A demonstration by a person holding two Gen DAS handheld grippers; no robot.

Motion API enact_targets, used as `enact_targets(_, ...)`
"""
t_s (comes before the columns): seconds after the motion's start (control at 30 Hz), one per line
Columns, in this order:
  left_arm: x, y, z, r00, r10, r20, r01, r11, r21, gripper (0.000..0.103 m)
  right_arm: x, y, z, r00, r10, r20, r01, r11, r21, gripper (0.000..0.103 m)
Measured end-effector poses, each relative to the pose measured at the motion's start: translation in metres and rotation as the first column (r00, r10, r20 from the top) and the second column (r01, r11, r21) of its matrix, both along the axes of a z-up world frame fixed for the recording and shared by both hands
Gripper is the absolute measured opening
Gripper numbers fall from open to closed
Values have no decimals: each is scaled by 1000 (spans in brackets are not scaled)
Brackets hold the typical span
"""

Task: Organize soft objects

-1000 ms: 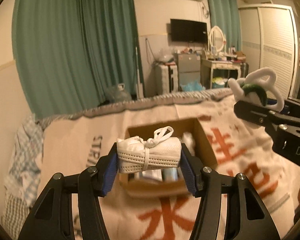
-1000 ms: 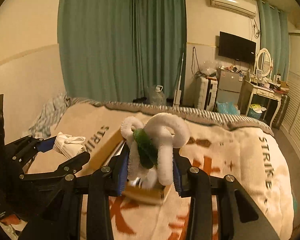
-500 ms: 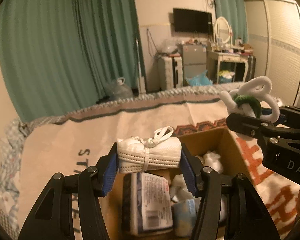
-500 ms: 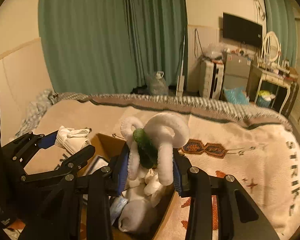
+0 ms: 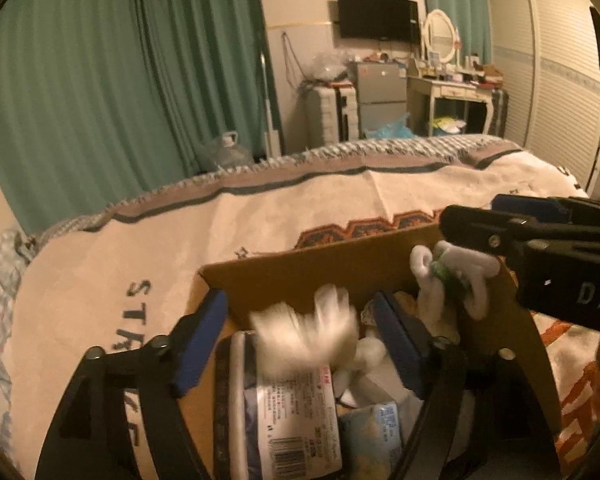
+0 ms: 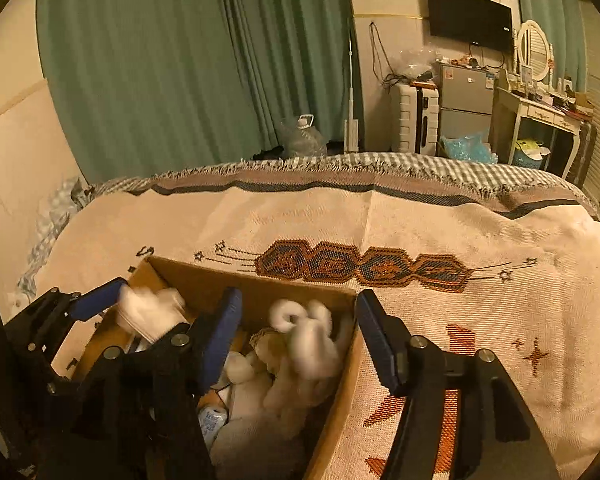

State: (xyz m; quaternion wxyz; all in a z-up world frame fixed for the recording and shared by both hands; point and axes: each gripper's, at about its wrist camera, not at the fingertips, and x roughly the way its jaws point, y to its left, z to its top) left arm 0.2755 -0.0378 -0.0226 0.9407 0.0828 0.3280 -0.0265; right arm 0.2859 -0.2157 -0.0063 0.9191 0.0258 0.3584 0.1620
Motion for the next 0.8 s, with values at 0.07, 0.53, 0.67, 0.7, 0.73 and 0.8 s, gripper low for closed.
enact_targets(0.07, -5, -1, 11, 1000, 11, 11, -11, 1000, 19, 78, -9, -4, 13, 1000, -13, 14, 13, 1000, 2, 60)
enact_targets(0.53, -160, 20, 191, 935, 38, 353, -10, 997, -82, 88, -179, -25, 192, 951, -69, 301, 84, 996, -37, 73)
enact_targets(0.67, -209, 26, 220, 894, 38, 447, 3, 996, -91, 90, -233, -30, 221, 927, -87, 366, 102, 995, -22, 87)
enact_targets(0.7, -221, 28, 223, 882, 42, 470, 3, 995, -95, 95, -245, -30, 224, 919, -87, 385, 103, 995, -19, 96)
enact_targets(0.73, -233, 31, 225, 869, 46, 493, 5, 995, -101, 96, -255, -31, 226, 913, -90, 399, 106, 994, -18, 99)
enact_targets(0.8, -251, 35, 227, 854, 45, 518, 16, 994, -111, 96, -273, -32, 227, 902, -91, 422, 106, 994, -13, 103)
